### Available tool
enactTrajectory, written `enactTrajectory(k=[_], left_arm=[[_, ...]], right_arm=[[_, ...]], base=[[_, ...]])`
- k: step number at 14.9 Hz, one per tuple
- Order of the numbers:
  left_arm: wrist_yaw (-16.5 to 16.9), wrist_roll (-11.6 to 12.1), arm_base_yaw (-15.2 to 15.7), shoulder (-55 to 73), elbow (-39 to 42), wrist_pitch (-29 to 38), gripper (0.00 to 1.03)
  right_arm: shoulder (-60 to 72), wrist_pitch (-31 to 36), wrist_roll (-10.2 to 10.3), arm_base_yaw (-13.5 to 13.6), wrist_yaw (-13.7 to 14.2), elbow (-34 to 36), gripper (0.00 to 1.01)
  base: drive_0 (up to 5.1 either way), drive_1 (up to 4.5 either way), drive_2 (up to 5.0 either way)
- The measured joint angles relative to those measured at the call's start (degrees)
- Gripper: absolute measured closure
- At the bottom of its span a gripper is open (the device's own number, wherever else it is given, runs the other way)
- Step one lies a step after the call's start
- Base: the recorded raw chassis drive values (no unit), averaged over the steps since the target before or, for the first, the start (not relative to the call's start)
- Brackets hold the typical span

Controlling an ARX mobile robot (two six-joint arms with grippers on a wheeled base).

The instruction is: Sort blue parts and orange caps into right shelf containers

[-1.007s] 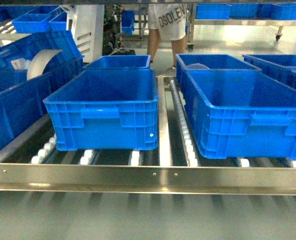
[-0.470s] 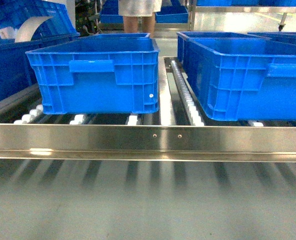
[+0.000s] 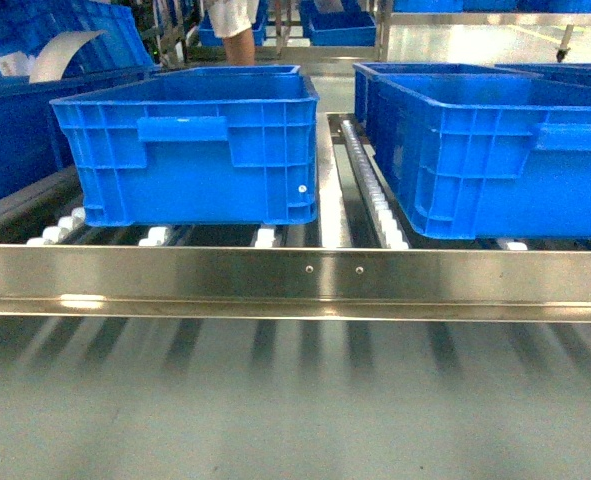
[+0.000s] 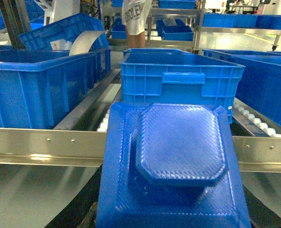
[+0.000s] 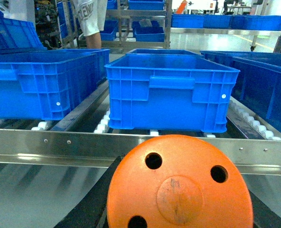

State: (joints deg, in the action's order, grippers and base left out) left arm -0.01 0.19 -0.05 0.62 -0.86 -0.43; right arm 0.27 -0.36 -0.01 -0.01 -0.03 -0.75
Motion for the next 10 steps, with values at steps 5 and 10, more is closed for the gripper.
enactTrajectory(k=[5, 10], left_arm=[[-0.02, 0.0, 0.0, 0.0, 0.0, 0.0, 0.6], [0.0, 0.0, 0.0, 0.0, 0.0, 0.02, 0.6]], right_arm=[[0.0, 0.0, 0.0, 0.0, 0.0, 0.0, 0.57], [0.0, 0.02, 0.0, 0.0, 0.0, 0.0, 0.57]], base=[[0.0, 0.0, 0.0], [0.0, 4.21, -4.2]])
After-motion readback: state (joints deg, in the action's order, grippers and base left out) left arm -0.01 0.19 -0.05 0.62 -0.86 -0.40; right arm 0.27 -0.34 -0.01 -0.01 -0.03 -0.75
